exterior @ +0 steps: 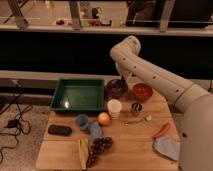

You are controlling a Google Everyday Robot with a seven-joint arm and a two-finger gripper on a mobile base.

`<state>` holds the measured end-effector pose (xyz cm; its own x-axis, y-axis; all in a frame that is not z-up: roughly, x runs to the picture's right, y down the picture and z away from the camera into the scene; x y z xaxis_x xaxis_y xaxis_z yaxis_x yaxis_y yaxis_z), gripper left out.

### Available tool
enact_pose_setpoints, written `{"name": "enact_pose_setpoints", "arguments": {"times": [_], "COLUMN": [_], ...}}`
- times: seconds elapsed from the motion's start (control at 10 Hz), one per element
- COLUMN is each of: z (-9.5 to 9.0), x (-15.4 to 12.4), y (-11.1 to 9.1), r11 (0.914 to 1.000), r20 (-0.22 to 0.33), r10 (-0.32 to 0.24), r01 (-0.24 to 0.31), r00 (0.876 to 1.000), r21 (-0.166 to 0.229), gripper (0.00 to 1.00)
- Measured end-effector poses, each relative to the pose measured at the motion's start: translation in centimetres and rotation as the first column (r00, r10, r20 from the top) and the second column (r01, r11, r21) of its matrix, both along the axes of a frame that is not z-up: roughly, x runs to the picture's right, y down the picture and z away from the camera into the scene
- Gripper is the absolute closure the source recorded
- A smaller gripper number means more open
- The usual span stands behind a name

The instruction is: Wipe purple bowl with brush

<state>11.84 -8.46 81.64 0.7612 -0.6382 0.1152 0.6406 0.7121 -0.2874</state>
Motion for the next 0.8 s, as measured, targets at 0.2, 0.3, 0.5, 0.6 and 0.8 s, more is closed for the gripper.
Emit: {"name": "enact_pose_setpoints", "arguments": {"times": [0.2, 0.3, 0.5, 0.6, 0.8], "z": [0.0, 0.0, 0.07, 0.2, 0.28], "x": [0.0, -0.01, 0.13, 0.42, 0.39], "y": [0.0, 0.0, -0.21, -0.33, -0.35], "r11": [1.0, 1.0, 1.0, 0.9999, 0.9999], "r20": [0.0, 0.0, 0.001, -0.002, -0.003], "r10": [0.0, 0.0, 0.007, 0.012, 0.01], "r01": [0.0, 0.0, -0.007, -0.012, -0.01], "r00": [1.0, 1.0, 1.0, 1.0, 1.0], "r21": [0.0, 0.0, 0.003, 0.004, 0.003], "gripper": [1.0, 1.0, 1.0, 1.0, 1.0]}}
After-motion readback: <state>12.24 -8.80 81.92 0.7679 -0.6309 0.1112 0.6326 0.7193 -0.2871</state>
